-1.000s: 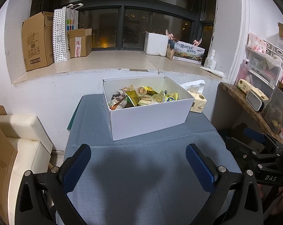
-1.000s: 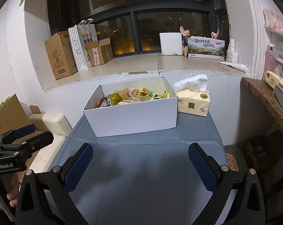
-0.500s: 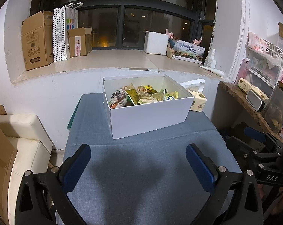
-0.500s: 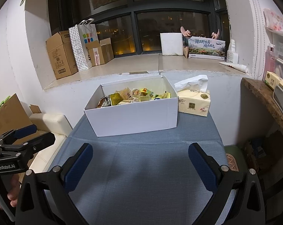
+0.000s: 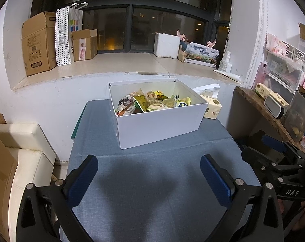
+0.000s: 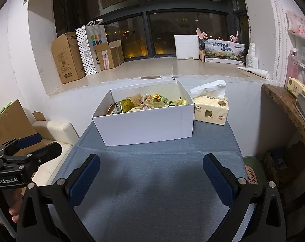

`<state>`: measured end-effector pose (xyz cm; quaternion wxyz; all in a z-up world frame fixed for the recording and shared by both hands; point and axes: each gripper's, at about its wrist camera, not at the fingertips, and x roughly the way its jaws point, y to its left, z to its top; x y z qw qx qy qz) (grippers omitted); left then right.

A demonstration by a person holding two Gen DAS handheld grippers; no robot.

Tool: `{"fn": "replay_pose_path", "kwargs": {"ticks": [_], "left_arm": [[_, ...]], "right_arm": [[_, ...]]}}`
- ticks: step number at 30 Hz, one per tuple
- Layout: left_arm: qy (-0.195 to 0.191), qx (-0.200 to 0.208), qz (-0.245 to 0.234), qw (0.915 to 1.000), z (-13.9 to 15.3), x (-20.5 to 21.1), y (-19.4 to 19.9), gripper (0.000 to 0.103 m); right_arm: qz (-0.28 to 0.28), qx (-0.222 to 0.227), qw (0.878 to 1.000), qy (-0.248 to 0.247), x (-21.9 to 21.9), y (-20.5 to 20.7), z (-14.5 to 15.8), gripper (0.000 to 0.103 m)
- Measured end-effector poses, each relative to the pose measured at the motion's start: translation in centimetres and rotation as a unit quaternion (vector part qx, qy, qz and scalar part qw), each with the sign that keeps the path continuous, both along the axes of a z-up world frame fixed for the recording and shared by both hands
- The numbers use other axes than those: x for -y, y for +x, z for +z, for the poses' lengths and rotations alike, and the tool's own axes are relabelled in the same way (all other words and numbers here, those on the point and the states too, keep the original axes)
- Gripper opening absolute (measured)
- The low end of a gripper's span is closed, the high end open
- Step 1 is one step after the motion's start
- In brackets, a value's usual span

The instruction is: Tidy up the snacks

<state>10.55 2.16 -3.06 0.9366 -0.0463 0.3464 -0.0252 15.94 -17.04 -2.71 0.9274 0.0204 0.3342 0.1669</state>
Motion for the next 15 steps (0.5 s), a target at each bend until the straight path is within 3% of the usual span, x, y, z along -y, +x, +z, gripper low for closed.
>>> {"fn": "replay_pose_path", "kwargs": {"ticks": [15], "left_arm": [[0.003, 0.000, -0.002, 1.0000, 0.03, 0.06, -0.07, 0.103]], "right_arm": [[0.004, 0.001, 1.000, -0.001, -0.01, 0.01, -0.01, 0.103]]}}
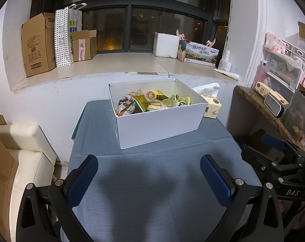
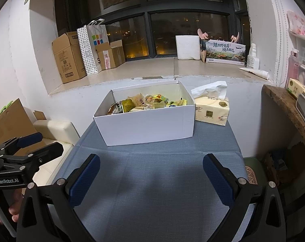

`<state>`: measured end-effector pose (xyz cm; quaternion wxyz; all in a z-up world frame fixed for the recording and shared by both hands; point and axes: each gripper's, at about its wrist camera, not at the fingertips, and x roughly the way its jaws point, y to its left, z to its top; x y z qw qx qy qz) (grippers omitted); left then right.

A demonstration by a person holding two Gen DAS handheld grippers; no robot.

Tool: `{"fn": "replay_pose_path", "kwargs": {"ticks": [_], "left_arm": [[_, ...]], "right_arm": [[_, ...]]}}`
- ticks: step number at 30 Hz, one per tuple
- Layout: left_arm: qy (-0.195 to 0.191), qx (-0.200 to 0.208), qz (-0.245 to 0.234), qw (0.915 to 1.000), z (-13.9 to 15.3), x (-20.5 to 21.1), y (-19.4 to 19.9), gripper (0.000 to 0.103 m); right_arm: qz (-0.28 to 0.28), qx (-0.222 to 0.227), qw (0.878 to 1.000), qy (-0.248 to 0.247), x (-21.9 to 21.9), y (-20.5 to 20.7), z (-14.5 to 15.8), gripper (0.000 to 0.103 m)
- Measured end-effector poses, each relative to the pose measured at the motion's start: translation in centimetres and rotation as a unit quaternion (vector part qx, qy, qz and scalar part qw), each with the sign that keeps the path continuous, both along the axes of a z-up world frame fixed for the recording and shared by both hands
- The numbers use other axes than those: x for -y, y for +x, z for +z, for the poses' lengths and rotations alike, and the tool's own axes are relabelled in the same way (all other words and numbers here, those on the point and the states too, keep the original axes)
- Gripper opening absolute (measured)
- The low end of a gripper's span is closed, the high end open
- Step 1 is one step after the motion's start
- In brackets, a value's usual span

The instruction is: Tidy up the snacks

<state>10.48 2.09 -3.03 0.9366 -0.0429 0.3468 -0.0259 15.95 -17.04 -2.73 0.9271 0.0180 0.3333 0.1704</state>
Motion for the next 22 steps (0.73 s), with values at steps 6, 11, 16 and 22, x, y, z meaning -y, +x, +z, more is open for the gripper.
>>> {"fn": "replay_pose_path", "kwargs": {"ticks": [6, 11, 16, 22], "left_arm": [[-0.002, -0.001, -0.001, 1.0000, -0.07, -0.01, 0.08, 0.103], [0.001, -0.002, -0.001, 1.0000, -0.06, 0.08, 0.13, 0.103], [0.001, -0.002, -0.003, 1.0000, -0.01, 0.11, 0.06, 0.103], [0.000, 0.001, -0.006, 1.0000, 0.14, 0.01, 0.04, 0.103]], "right_arm": [[0.002, -0.002, 1.000, -0.002, -0.11, 0.03, -0.06, 0.103], [0.003, -0.001, 1.000, -0.002, -0.05, 0.05, -0.07, 0.103], [0.003, -0.001, 1.000, -0.003, -0.10, 0.09, -0.09, 0.103], [0.004, 0.001, 1.000, -0.002, -0.10, 0.06, -0.03, 0.103]]}}
